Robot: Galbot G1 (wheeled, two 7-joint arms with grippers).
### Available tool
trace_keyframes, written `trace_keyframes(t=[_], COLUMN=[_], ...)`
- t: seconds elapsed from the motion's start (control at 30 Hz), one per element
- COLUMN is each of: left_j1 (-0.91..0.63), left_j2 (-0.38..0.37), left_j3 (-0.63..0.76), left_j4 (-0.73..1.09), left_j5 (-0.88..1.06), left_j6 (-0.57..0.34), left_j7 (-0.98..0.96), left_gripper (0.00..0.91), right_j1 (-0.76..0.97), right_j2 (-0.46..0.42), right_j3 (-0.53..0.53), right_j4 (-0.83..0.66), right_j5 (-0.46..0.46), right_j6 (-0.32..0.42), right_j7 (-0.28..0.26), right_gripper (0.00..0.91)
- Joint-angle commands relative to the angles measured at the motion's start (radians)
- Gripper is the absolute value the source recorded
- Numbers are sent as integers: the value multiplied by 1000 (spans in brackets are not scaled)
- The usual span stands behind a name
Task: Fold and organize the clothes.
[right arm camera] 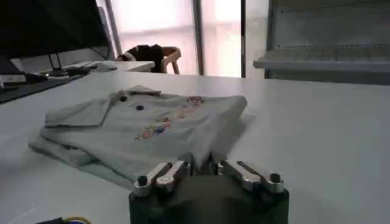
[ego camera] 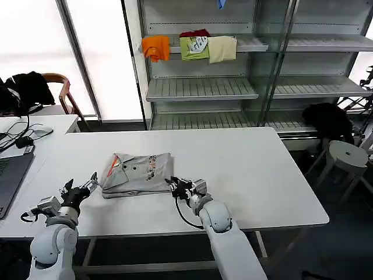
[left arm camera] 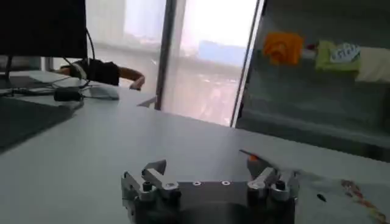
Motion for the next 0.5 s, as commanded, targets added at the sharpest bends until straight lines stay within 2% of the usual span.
trace_keyframes(t=[0.03, 0.3, 0.5], left_j1=[6, 18, 26], left_j2=[1, 9, 20], left_j3=[-3, -23, -36], left_j4=[0, -12, -25], left_j5=[0, -7, -19], left_j6=[-2, -3, -3], left_j7=[0, -1, -3], left_gripper=[907, 907, 907], right_j1=[-7, -51, -95], right_j2=[49, 44, -40], right_j3=[2, 22, 66], right_j4=[8, 151, 254], right_j5=[64, 97, 133], right_j6=[37, -15, -74], right_j7=[-9, 38, 55], right_gripper=[0, 0, 0])
